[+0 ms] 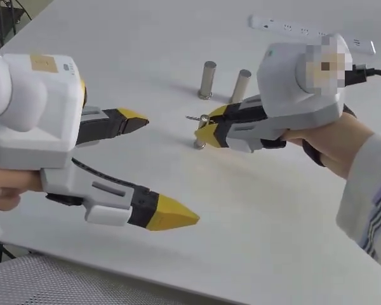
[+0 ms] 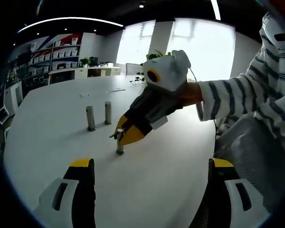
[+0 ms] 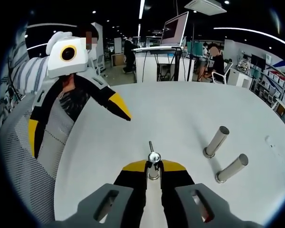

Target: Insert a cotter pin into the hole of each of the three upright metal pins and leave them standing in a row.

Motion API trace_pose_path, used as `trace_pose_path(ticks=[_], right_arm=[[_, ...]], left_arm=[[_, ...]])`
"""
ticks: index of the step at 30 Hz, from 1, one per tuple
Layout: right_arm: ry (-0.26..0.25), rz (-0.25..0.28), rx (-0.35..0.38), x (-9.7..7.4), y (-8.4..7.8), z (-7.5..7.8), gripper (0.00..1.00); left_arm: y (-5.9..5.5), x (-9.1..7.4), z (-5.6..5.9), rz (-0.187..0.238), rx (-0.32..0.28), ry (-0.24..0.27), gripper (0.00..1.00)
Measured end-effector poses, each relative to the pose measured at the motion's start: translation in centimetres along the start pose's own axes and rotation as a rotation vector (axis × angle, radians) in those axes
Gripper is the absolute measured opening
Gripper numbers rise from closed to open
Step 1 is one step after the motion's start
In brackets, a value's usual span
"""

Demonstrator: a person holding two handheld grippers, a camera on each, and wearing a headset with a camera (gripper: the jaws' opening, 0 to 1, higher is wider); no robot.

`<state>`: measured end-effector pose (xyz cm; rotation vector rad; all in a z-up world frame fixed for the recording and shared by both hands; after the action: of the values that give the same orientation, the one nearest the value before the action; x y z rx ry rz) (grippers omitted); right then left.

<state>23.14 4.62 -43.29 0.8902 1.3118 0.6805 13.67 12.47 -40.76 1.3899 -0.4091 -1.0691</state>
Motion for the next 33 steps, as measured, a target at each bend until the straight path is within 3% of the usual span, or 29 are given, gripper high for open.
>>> trace_pose_path(ticks=[4,11,24,33], right_arm=[[0.003,-0.001,0.002,0.1,0.0,0.0,0.06],[-0.009,0.029,0.0,-0.9,0.7,-0.2,0.2],[-0.05,0.094,0.023,-6.3,1.8,-2.1,0.39],[-0.1,0.107,0.093,-10.8,0.5,-3.5,0.54]], left_arm=[[0.2,0.0,0.0,0.003,0.001,0.001,0.99],[0.7,-0.4,-0.4,0.011,0.004,0.022,0.99],[1.7,-0.3,-0.4,0.023,-0.001,0.042,0.99],[2.5,0.8,0.5,0.042,0.006,0.019,0.99]])
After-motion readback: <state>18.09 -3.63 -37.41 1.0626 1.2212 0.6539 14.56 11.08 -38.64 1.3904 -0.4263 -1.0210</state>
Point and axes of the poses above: the centre of the closed fingertips' face, and the gripper's own axes: x roughly forward along the fingers, z roughly to its right, y roughly out of its top, the point moved 5 cm from there along -x, roughly backward along the fingers, and after that the axes turned 7 degrees about z, right-handed, at the moved point
